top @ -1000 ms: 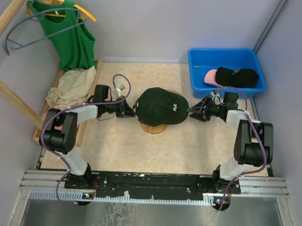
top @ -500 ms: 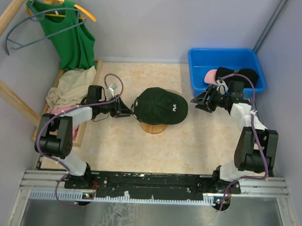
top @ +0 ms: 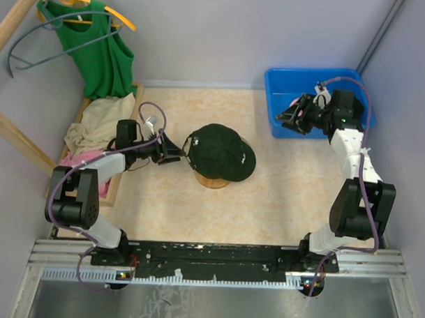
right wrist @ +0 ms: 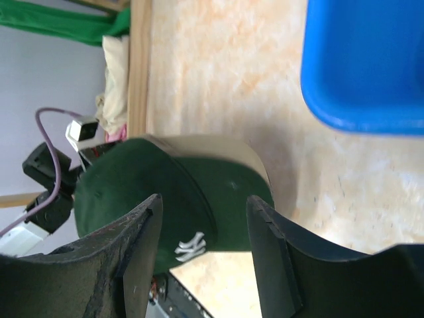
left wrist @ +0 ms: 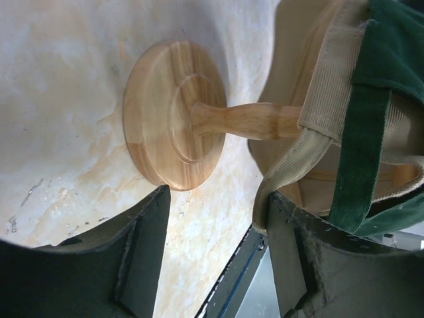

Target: Stack the hats

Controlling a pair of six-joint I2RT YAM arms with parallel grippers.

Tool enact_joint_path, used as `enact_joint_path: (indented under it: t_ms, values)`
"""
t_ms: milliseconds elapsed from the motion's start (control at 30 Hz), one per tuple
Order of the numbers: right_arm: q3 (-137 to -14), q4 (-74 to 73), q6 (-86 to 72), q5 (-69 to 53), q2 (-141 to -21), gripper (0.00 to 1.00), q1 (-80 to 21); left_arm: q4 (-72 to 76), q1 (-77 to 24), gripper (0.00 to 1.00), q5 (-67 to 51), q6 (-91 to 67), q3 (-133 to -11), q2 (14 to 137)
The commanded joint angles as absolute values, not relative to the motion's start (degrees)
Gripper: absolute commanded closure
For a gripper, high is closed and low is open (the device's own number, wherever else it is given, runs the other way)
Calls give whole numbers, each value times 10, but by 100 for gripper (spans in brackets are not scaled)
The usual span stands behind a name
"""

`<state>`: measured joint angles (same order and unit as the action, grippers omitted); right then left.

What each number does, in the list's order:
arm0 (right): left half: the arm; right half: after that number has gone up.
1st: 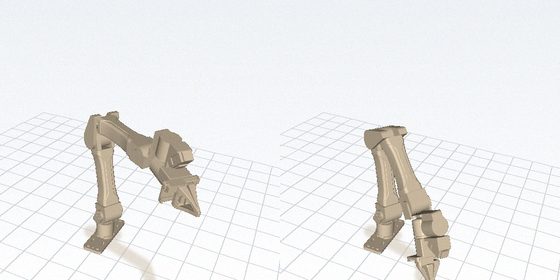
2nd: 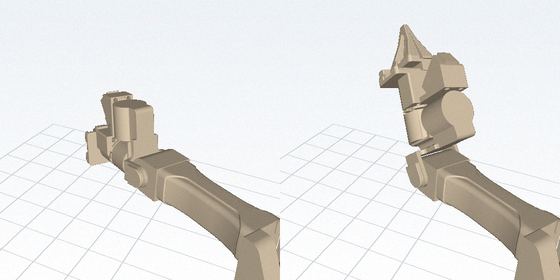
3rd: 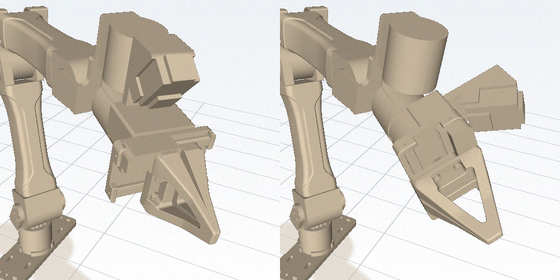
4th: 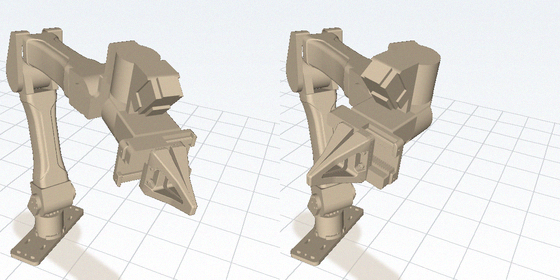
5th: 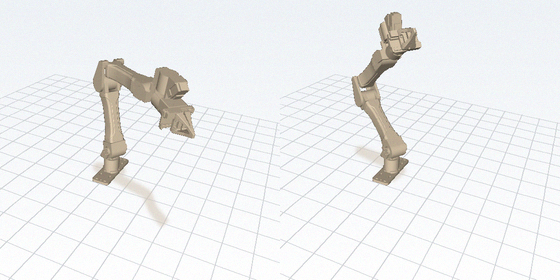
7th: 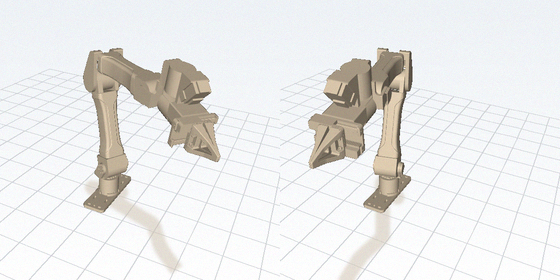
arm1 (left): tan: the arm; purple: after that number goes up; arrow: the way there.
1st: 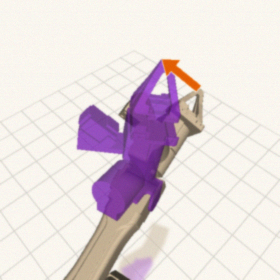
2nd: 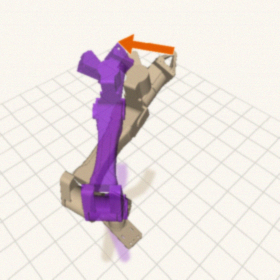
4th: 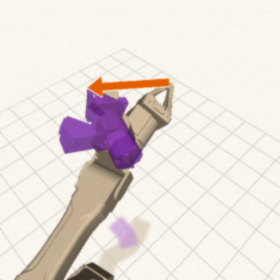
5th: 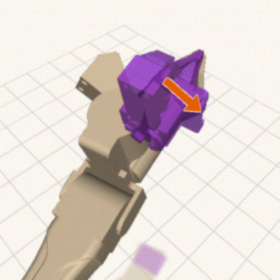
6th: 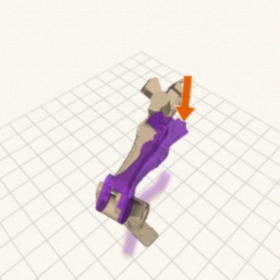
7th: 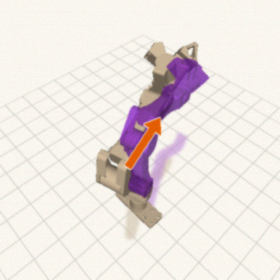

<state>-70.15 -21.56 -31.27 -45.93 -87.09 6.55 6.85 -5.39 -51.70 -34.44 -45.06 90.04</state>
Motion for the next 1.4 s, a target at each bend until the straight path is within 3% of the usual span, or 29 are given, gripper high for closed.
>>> enact_joint_path:
  t_ms: [0, 200, 600, 800, 967, 1133, 1300, 1367]
  values:
    - [-794, -241, -308, -442, -902, 46, 69, 103, -51, 34, -536, -372, -457, 881]
    - [-865, -283, -283, -423, -932, 44, 51, 92, -48, 29, -529, -396, -469, 870]
    - [-860, -279, -283, -426, -939, 44, 49, 73, -35, 16, -514, -414, -522, 858]
    - [-903, -307, -267, -371, -967, 40, 50, 70, -34, 11, -522, -416, -550, 855]
    - [-1040, -394, -233, -234, -1038, 34, 49, 37, -34, 8, -509, -382, -589, 842]
    - [-1230, -504, -203, -35, -1163, 17, 50, -53, -35, 7, -470, -308, -647, 843]
    - [-1490, -608, -174, 36, -1334, 12, 53, -53, -30, 6, -463, -295, -651, 847]
    - [-1509, -607, -164, 55, -1366, 12, 51, -45, -27, 5, -466, -298, -647, 855]
